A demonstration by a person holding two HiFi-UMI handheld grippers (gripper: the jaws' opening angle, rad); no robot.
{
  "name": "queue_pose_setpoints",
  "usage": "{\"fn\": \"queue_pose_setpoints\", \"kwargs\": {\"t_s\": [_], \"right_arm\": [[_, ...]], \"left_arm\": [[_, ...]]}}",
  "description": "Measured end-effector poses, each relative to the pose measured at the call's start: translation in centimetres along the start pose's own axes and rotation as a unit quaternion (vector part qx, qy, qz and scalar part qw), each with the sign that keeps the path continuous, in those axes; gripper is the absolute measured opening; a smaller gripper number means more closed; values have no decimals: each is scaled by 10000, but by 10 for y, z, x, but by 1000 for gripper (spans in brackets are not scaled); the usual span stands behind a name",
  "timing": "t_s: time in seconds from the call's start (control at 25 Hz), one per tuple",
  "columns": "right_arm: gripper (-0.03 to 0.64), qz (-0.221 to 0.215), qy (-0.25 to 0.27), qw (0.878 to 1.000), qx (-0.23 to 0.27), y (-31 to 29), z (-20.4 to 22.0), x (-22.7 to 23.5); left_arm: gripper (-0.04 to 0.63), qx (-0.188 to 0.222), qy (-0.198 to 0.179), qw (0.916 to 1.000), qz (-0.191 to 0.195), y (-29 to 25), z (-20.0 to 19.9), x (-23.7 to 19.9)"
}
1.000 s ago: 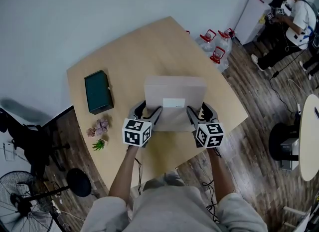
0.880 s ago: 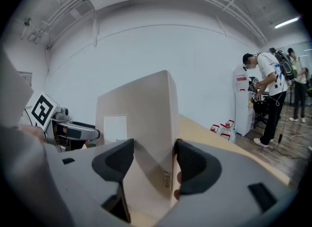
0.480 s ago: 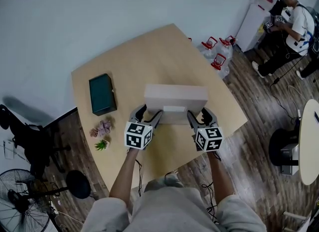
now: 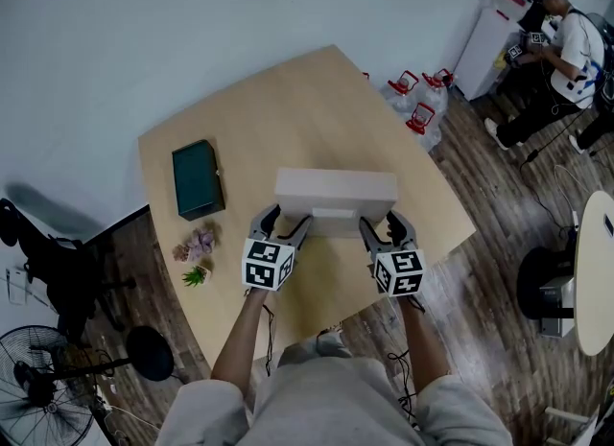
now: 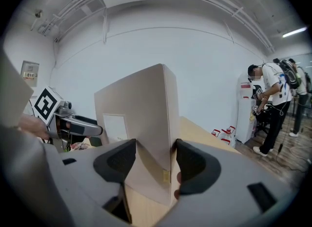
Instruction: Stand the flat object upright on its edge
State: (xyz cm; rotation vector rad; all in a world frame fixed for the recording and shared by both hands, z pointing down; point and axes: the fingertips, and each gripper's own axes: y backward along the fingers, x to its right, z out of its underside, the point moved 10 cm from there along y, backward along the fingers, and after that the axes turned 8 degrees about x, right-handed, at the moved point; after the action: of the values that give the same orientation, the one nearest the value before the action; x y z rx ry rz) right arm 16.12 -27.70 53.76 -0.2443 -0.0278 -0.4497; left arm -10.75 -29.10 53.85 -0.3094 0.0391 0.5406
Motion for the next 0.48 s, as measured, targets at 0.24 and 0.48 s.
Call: {"fn": "queue_pose_setpoints", "kwargs": {"t_s": [0.24,0.48], "right_arm": [[250,-10,44,10000,-13,6,3,-2],[252,-24,75,10000,-31,11,5,-3]], "left_arm": [[279,-33,-23,10000,40,6,4,5],[279,-66,-70,9999,37,9,6,9]]}}
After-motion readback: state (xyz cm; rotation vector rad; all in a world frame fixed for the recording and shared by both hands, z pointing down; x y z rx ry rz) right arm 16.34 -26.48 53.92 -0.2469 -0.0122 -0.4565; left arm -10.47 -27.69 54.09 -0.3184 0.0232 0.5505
